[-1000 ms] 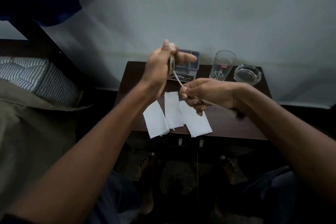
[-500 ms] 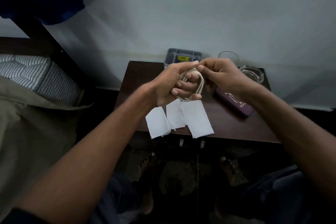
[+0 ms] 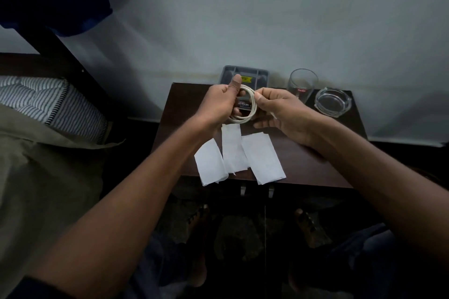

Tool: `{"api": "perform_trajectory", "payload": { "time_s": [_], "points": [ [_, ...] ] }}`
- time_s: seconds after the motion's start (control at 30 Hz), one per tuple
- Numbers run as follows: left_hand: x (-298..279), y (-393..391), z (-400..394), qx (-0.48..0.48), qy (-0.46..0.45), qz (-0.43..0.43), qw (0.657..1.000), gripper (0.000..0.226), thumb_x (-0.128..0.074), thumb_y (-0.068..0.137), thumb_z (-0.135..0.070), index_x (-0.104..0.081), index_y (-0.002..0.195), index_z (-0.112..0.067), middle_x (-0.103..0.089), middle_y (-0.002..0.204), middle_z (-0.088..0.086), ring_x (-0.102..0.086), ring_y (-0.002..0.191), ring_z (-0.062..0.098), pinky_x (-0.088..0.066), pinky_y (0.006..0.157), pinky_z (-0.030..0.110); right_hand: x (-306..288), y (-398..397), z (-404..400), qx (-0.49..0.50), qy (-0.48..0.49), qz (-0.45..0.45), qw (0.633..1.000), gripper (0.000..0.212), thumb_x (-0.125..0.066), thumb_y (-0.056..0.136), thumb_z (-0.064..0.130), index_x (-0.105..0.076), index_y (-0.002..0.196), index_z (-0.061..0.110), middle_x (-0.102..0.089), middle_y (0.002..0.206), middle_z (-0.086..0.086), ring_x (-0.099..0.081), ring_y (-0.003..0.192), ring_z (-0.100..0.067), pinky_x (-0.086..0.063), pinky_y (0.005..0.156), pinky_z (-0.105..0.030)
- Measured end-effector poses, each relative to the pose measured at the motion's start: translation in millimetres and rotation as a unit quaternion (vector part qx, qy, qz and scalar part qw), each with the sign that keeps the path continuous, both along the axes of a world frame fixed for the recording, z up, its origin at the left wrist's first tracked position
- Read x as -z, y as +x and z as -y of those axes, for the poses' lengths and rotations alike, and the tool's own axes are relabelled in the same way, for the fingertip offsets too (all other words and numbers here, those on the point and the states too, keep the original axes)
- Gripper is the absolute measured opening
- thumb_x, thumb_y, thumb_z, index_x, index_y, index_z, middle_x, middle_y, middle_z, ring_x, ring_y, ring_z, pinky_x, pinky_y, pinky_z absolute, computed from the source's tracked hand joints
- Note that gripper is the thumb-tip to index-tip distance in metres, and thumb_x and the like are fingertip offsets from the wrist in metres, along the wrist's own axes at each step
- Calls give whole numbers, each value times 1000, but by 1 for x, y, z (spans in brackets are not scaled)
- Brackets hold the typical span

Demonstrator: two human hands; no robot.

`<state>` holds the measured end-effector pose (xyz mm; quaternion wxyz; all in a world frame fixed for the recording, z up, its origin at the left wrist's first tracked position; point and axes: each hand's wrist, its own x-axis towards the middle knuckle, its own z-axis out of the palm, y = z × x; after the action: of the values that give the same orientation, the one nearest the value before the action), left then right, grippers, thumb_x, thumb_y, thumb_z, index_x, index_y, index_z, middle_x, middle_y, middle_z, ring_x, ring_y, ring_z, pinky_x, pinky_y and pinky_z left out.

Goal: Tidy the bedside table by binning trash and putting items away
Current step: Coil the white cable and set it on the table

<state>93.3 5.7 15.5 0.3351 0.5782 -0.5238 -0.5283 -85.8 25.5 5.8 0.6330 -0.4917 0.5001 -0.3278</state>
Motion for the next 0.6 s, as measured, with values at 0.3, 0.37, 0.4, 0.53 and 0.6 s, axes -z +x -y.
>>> {"api": "perform_trajectory", "payload": {
  "time_s": [0.3, 0.37, 0.4, 0.53, 0.6],
  "points": [
    [6, 1, -3, 38, -170, 157, 972, 36, -44, 113, -38, -65, 94, -16, -60, 64, -16, -52, 57, 3, -41, 62, 30, 6, -11, 7, 71, -145, -211, 964, 19, -70, 102, 14, -85, 99, 25, -83, 93, 2, -71, 90, -11, -57, 90, -35],
    [8, -3, -3, 25, -188, 139, 972, 34, -45, 112, -38, -64, 96, -16, -60, 61, -18, -51, 54, 0, -40, 60, 29, 8, -8, 5, 131, -121, -133, 975, 14, -78, 95, 8, -85, 95, 20, -82, 84, 2, -73, 80, -9, -58, 81, -30],
    [9, -4, -3, 16, -194, 137, 971, 33, -45, 112, -38, -64, 96, -17, -60, 61, -17, -51, 54, 1, -40, 59, 29, 7, -5, 4, 155, -89, -73, 981, 14, -77, 95, 5, -83, 93, 17, -81, 82, -1, -74, 79, -12, -60, 81, -33],
    [11, -8, -5, -5, -197, 165, 966, 32, -43, 112, -44, -61, 97, -22, -63, 64, -12, -60, 60, 7, -47, 59, 32, 4, 11, -1, 187, 10, 139, 972, 13, -61, 104, 0, -71, 98, 5, -75, 86, -12, -77, 79, -25, -68, 80, -44],
    [10, -10, -10, -19, -216, 219, 951, 32, -38, 112, -49, -59, 101, -27, -70, 73, -9, -70, 73, 22, -54, 63, 40, 2, 16, -2, 194, 28, 198, 960, 13, -58, 106, 0, -68, 100, 5, -74, 90, -14, -76, 79, -25, -68, 78, -39]
  ]
}}
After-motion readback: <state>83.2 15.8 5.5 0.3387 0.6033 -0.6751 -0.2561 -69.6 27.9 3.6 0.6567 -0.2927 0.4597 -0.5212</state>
